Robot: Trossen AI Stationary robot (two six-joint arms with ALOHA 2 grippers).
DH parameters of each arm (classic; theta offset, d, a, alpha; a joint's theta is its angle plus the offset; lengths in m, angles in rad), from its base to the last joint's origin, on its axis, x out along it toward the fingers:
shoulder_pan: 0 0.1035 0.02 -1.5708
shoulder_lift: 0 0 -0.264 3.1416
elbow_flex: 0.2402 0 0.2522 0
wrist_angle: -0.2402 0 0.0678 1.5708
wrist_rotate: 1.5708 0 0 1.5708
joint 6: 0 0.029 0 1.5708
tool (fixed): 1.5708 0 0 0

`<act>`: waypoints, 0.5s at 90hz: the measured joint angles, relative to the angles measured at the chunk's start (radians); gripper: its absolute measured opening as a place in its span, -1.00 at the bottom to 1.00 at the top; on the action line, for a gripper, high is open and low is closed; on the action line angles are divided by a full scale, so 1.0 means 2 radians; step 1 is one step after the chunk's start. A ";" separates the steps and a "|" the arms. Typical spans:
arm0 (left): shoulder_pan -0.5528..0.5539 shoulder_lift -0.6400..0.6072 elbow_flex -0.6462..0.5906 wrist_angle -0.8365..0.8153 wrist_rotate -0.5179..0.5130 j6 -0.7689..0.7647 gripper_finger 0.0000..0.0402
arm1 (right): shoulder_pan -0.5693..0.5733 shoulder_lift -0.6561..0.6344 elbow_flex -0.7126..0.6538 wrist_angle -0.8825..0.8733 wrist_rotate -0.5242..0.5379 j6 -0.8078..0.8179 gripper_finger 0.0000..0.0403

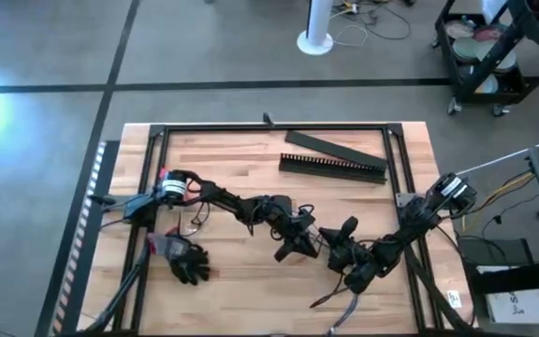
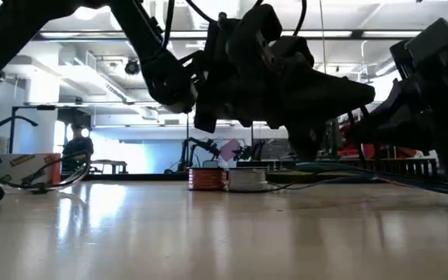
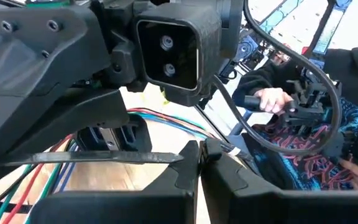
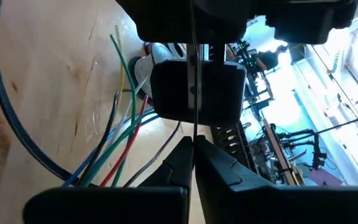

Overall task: Ziptie cables
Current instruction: Wrap the black zip tie on the cables

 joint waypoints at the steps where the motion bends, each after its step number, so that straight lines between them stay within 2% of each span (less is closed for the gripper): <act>1: 0.000 0.000 0.000 0.000 0.000 0.000 -1.00 | 0.000 0.000 0.000 0.001 0.000 -0.001 -1.00; 27: 0.000 0.000 0.000 -0.002 0.002 0.000 -1.00 | 0.000 -0.001 0.000 0.018 -0.006 -0.015 -1.00; 45: 0.000 0.000 0.000 -0.002 0.004 0.009 -1.00 | 0.000 -0.001 -0.001 0.016 0.002 0.013 -1.00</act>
